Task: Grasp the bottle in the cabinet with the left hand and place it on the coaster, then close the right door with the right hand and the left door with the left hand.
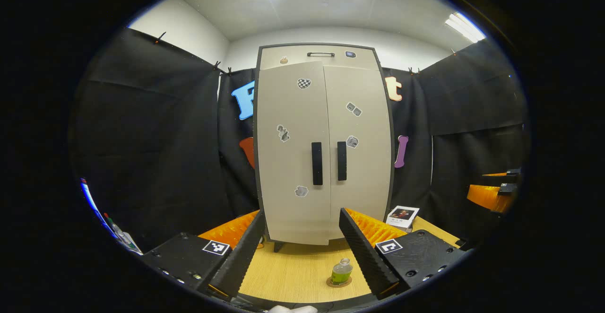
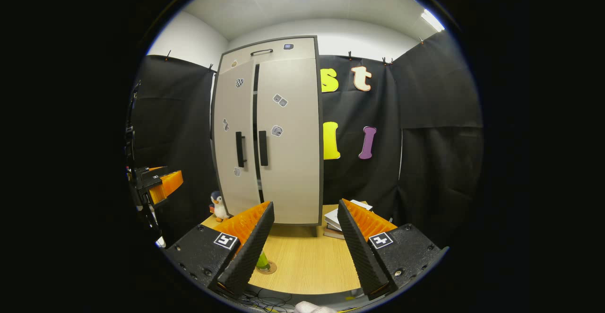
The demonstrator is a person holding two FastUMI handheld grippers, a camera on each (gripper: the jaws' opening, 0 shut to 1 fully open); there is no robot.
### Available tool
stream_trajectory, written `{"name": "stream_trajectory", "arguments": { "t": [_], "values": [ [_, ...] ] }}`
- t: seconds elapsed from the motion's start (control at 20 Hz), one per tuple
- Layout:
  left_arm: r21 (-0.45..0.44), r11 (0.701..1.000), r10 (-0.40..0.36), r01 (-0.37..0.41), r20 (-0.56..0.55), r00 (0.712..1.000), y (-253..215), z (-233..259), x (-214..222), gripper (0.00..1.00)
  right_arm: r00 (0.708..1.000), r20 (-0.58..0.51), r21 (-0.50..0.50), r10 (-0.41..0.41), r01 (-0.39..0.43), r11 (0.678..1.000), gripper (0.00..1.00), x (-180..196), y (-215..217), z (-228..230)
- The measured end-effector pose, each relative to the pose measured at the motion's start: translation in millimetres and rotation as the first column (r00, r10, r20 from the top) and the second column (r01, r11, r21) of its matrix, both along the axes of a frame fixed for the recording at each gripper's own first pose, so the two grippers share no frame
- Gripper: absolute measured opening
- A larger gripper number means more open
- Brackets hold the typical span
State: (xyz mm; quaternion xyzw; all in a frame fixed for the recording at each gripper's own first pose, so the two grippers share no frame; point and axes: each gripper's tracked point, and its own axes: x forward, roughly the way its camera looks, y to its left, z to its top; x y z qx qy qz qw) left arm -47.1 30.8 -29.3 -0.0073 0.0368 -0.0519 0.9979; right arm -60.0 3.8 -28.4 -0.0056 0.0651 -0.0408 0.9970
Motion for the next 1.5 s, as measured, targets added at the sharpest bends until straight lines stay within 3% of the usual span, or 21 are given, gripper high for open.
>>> {"name": "stream_trajectory", "arguments": {
  "t": [0.6,1.1,1.5],
  "values": [
    [0.021,0.999,0.040,-0.041,0.033,0.999,-29.9,37.8,-93.7,0.96,1.000,0.018,0.035,0.024,-0.025,0.999,0.83,-79.6,-26.9,4.4],
    [0.009,1.000,0.029,-0.030,0.043,0.999,-34.6,54.0,-97.4,0.95,0.999,0.035,0.026,0.020,-0.021,0.999,0.82,-92.9,-26.4,8.9],
    [0.015,1.000,0.020,-0.020,-0.017,1.000,-28.0,31.5,-87.7,0.96,1.000,0.014,0.034,0.021,-0.022,0.999,0.82,-79.8,-18.9,-0.2]
  ]
}}
